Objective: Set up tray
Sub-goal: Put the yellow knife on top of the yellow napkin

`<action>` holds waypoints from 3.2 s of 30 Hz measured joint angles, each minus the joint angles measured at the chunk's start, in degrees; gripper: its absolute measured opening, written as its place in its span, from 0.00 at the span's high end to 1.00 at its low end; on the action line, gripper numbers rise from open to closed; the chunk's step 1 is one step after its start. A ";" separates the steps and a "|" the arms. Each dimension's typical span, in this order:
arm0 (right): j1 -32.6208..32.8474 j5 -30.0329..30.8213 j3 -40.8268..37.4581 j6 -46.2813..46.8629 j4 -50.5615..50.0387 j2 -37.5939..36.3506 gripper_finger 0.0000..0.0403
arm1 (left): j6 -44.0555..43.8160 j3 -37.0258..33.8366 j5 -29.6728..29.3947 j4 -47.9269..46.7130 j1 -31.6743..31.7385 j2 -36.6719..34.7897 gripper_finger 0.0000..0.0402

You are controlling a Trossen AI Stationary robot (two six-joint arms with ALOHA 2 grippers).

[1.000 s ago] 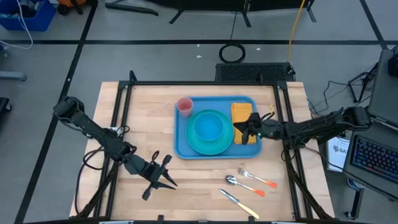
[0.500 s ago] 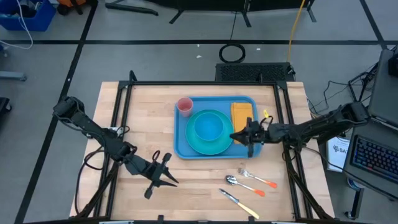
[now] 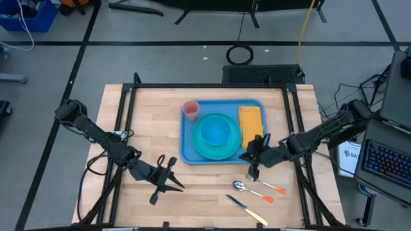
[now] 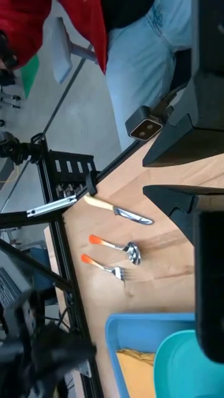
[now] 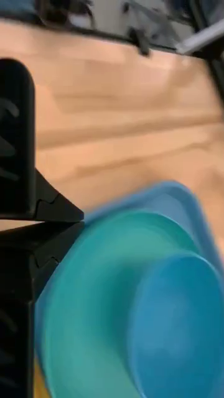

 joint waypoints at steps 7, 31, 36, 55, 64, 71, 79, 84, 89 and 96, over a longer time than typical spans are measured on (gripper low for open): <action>3.41 -10.31 3.23 13.26 -11.32 4.98 1.00 | -0.01 0.00 -0.02 0.13 0.00 0.00 0.84; 18.28 -20.43 3.30 39.72 -6.75 15.35 1.00 | -0.88 0.00 -0.04 0.09 0.00 0.00 0.84; 18.68 -21.53 3.29 42.58 -9.83 16.91 1.00 | -0.87 0.00 -0.04 0.09 0.00 0.00 0.84; 18.53 -21.71 3.25 36.96 11.88 21.95 1.00 | -0.85 0.00 -0.04 -0.08 0.00 0.00 0.84; 18.39 -25.21 3.27 36.41 16.03 26.11 1.00 | -0.81 0.00 -0.09 -0.06 0.00 0.00 0.84; 18.39 -24.92 3.27 36.13 11.33 25.84 1.00 | -0.80 0.00 -0.09 -0.37 0.00 0.00 0.84; 18.26 -25.58 3.27 36.22 10.75 25.71 1.00 | -0.79 0.00 -0.09 -0.39 0.00 0.00 0.84; 18.26 -25.58 3.27 36.63 8.69 25.71 1.00 | -0.79 0.00 -0.09 -0.39 0.00 0.00 0.84; 18.15 -25.71 3.27 33.53 8.42 25.17 1.00 | -0.79 0.00 -0.09 -0.41 0.00 0.00 0.84; 18.26 -19.51 3.24 36.43 -7.66 18.67 1.00 | -0.79 0.00 -0.09 -0.41 0.00 0.00 0.84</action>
